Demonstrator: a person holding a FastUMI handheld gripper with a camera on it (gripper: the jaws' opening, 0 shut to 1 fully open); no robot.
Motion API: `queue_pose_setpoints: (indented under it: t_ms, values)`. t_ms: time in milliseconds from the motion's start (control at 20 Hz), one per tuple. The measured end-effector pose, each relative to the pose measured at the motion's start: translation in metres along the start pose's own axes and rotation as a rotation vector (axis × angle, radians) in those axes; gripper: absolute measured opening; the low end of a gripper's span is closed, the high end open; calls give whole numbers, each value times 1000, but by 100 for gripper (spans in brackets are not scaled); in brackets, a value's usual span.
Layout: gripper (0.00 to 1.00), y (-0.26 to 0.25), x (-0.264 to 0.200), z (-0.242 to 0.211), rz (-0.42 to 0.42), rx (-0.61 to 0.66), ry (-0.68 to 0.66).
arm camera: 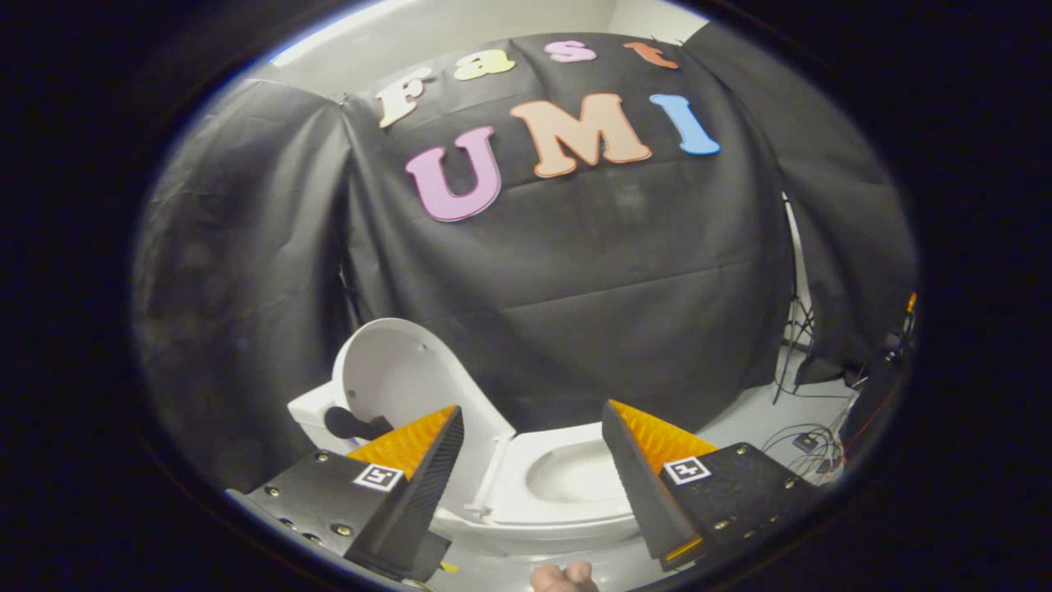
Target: Open the toilet lid.
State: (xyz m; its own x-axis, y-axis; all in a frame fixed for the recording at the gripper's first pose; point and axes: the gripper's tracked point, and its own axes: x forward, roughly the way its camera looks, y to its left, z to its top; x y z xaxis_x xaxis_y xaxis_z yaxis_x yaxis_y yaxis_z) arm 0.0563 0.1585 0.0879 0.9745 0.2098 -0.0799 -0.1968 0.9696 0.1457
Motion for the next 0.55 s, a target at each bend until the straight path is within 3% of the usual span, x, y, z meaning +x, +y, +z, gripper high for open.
queue_pose_setpoints:
  t_ms: [350, 550]
  values:
    - [99, -78, -5, -14, -97, -43, 27]
    - [99, -88, -5, -11, -95, -32, 26]
